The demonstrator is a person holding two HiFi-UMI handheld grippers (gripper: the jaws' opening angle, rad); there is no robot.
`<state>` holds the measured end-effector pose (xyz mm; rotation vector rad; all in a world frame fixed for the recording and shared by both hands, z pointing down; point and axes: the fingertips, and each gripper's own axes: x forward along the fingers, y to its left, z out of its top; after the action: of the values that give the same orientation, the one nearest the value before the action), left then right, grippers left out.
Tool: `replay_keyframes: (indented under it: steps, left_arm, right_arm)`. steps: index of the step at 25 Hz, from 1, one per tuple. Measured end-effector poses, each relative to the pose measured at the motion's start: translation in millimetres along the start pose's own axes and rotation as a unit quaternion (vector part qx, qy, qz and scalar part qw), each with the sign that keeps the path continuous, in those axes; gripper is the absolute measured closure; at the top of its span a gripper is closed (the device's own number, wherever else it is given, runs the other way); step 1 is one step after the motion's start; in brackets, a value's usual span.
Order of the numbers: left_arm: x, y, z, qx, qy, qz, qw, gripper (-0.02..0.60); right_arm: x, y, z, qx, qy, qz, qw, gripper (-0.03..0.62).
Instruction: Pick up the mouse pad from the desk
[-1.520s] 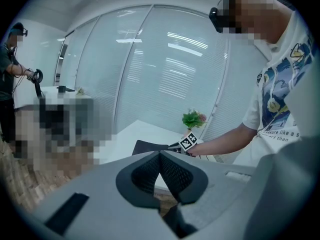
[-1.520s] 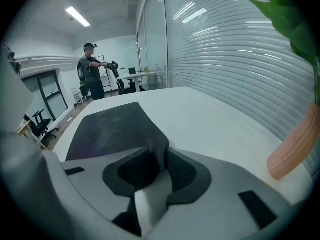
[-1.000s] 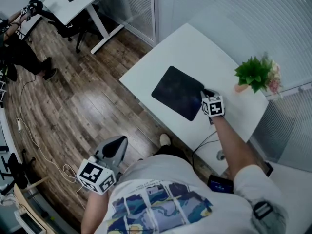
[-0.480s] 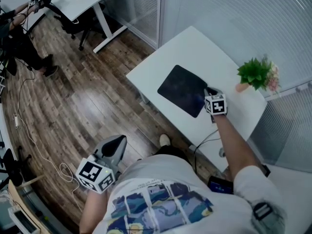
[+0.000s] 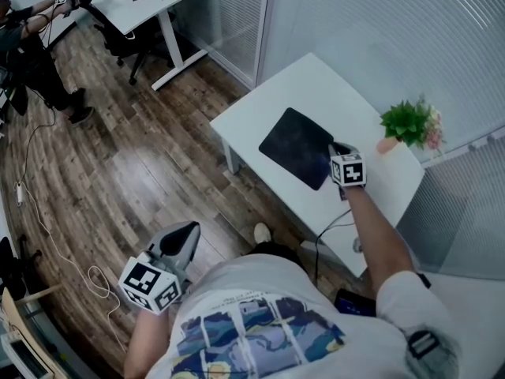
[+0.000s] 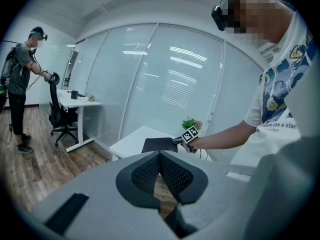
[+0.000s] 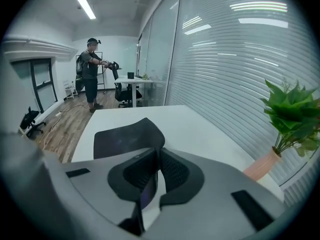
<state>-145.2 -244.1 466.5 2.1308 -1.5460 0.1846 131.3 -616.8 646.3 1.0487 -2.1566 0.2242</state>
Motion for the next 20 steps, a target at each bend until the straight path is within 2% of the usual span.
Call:
replay_keyframes:
  steps: [8,20]
  left_arm:
    - [-32.3,3.8,-16.4,-0.002,-0.008,0.0,1.0,0.58]
    - [-83.1,3.6,-38.1,-0.009,-0.024,0.0,0.9997,0.58]
  right_arm:
    - [-27.4,23.6,27.5,0.002,-0.012,-0.001,1.0,0.565]
    - [-68.9,61.2,70.1,-0.03,-0.035,0.004,0.999,0.565]
